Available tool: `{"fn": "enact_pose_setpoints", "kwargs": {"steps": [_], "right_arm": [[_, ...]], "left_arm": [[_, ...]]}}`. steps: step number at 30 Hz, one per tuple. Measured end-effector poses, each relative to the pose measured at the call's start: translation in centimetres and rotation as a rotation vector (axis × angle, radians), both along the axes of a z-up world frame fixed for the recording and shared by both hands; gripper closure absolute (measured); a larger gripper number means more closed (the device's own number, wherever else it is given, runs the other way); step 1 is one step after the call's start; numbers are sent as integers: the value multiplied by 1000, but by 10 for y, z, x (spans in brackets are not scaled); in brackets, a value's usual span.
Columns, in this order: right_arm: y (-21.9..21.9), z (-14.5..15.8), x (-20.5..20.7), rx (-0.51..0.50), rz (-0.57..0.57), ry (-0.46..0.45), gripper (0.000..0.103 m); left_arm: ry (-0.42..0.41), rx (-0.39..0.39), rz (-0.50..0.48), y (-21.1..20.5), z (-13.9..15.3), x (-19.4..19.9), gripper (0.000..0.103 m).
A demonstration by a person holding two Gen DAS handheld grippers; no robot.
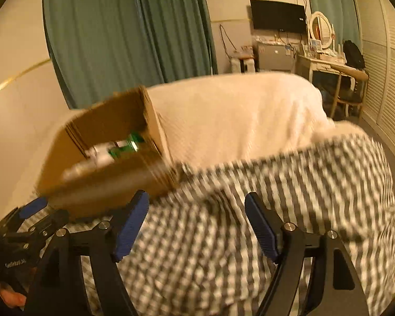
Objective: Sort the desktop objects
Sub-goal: 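Move the left tool back to the blue tissue pack, then grasp the blue Vinda tissue pack with the left tool, then carry the tissue pack over the cardboard box and open the left tool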
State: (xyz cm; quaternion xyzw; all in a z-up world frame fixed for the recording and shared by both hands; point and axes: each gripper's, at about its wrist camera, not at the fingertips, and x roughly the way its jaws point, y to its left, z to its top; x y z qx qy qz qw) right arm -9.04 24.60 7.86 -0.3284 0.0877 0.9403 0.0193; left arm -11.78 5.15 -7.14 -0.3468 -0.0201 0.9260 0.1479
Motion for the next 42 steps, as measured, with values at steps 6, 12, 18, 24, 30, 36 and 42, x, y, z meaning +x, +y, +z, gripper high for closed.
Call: {"fn": "enact_pose_setpoints", "kwargs": {"steps": [6, 12, 18, 24, 30, 36, 42], "right_arm": [[12, -37, -3, -97, -6, -80, 28], [-3, -38, -4, -59, 36, -88, 28], [-10, -45, -4, -24, 49, -113, 28], [-5, -54, -6, -30, 18, -138, 28], [-9, -57, 2, -26, -23, -149, 28], [-21, -42, 21, -49, -7, -104, 28], [-29, 0, 21, -76, 24, -24, 28]], "left_arm": [[-34, -151, -29, 30, -42, -20, 0], [-143, -185, -14, 37, -71, -52, 0], [-238, -142, 25, 27, -100, -73, 0], [-241, -94, 10, 20, -98, -67, 31], [-238, -19, 16, 9, -89, -49, 38], [-142, 43, 26, -5, -45, -11, 38], [-5, 114, 79, -25, 35, -5, 38]]}}
